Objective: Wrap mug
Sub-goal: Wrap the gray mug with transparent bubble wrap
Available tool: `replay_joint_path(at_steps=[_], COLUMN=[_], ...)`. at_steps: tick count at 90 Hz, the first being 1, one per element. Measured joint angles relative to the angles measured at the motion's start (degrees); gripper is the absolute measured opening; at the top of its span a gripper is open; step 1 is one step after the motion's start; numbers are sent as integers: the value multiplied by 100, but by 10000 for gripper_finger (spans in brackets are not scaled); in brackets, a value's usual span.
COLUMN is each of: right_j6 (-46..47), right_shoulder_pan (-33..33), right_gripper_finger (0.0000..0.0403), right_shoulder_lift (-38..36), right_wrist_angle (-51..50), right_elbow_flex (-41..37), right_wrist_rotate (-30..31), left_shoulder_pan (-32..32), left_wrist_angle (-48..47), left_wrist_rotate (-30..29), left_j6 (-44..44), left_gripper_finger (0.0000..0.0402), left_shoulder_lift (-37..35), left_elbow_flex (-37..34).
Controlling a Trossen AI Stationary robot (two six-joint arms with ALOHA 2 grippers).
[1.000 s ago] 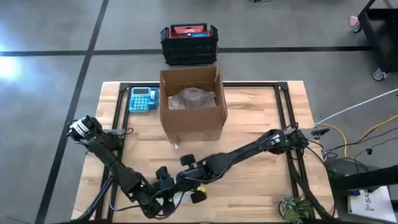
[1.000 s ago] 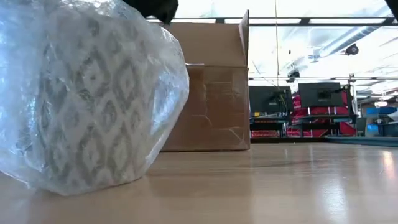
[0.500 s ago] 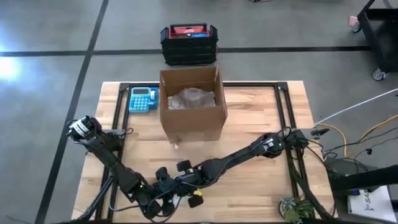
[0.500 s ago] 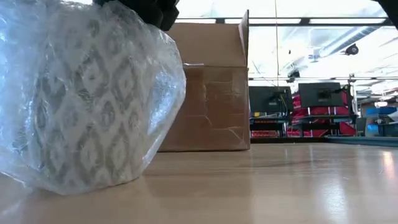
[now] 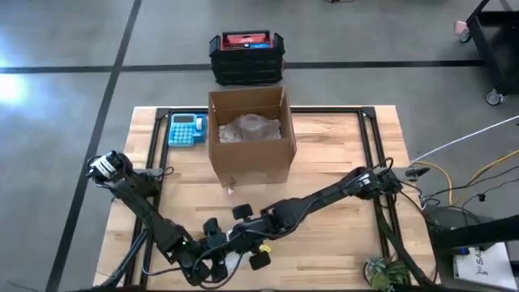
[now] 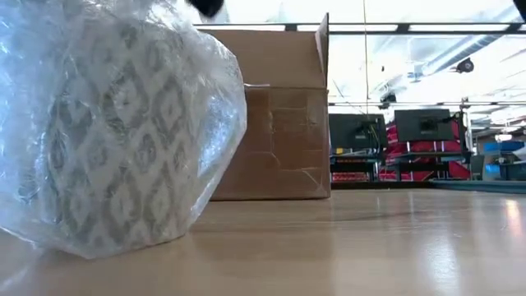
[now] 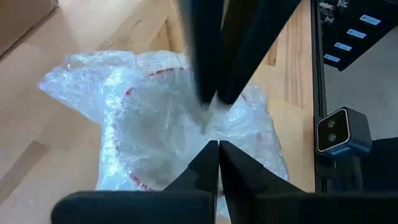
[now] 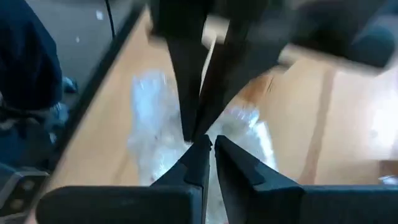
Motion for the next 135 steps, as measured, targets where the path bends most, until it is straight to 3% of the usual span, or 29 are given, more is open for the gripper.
replay_joint_path(at_steps=[28,69,110,135], right_j6=[195,36,-59,-127], right_shoulder_pan=[-30,-44,-112,-104], right_gripper_finger=[14,14,14,14], right_shoulder_lift=[830,-159,835,312], right_wrist_angle=[217,-160,-110,-487], right_elbow_flex=[7,96,131,112], right_wrist_rotate=[-72,26,-123,-163], left_shoulder_pan=[-2,2,2,6], left_wrist_angle=[-2,-11,24,55], left_wrist_rotate=[-17,-15,7,4], left_j6=[-24,53,0,0], left_gripper_finger=[0,0,0,0], left_shoulder_lift=[0,-4,-4,-4], left_elbow_flex=[2,2,2,2])
